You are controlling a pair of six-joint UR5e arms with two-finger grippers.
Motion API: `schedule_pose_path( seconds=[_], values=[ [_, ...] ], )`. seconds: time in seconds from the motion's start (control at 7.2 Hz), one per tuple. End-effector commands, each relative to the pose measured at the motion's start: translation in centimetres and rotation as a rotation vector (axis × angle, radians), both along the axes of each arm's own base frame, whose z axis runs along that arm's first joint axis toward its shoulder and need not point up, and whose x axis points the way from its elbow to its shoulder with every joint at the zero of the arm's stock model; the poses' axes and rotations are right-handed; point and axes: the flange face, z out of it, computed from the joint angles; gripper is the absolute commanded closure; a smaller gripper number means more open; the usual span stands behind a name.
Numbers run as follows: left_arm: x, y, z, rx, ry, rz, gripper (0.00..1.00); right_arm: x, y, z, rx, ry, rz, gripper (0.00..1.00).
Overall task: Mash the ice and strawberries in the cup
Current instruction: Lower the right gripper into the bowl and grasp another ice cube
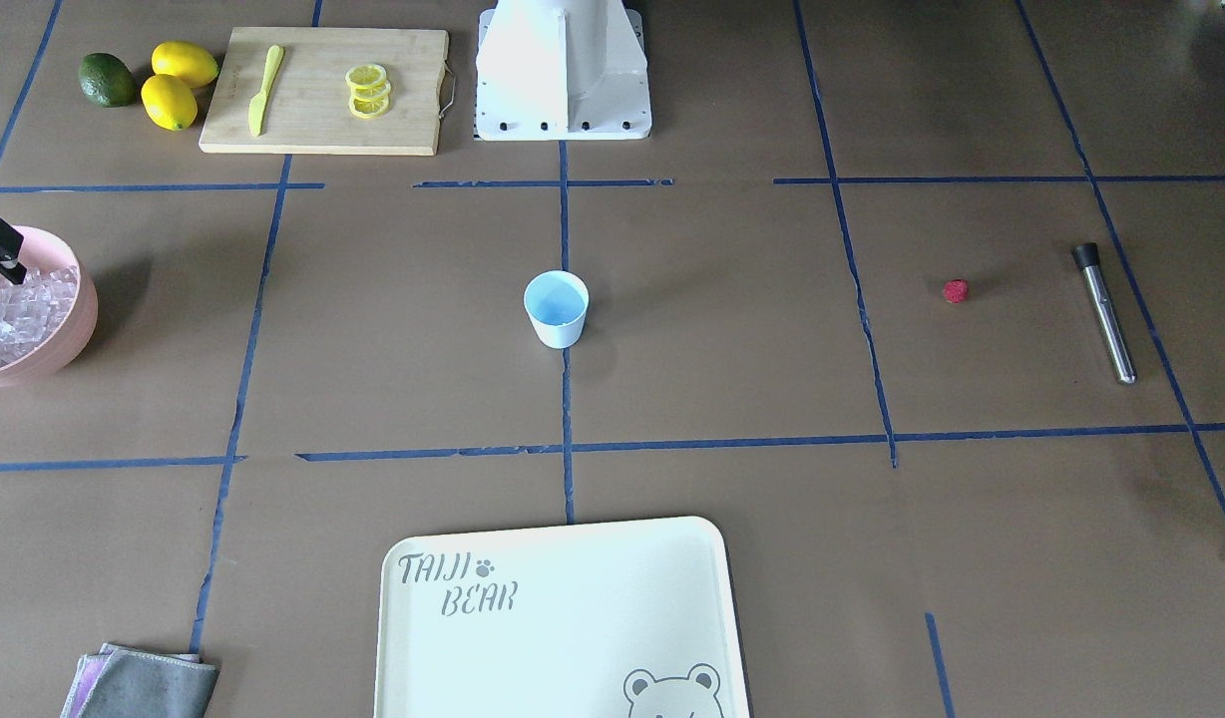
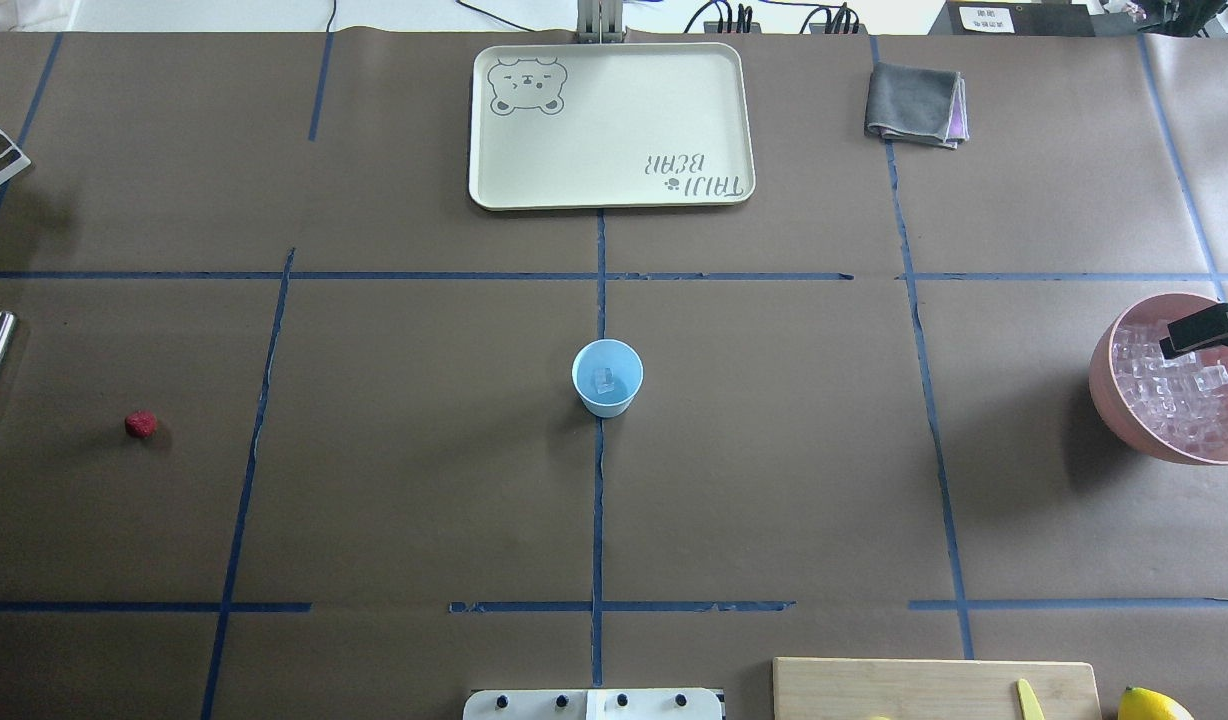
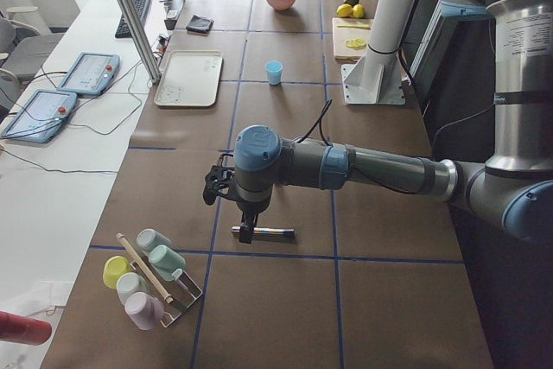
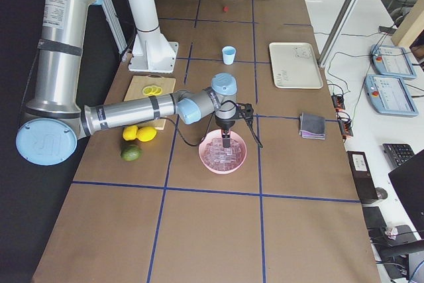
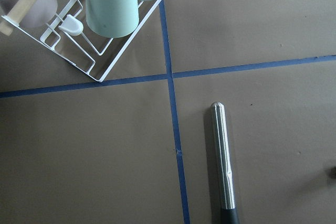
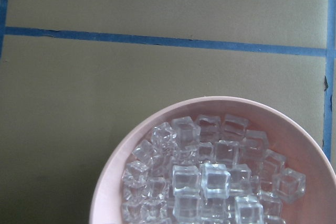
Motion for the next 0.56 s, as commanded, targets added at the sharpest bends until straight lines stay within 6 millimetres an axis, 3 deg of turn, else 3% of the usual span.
schedule_pose_path(
  seconds=[0.0,0.42],
  values=[
    [0.0,0.0,0.0,0.0,0.0,0.0,0.0,-0.22,-0.62,2.84,-0.042,0.022,-0.003,0.12],
    [0.01,0.0,-0.16,0.003,0.001,0.0,0.0,0.01,-0.17,3.71,-0.042,0.033,-0.018,0.22]
  ],
)
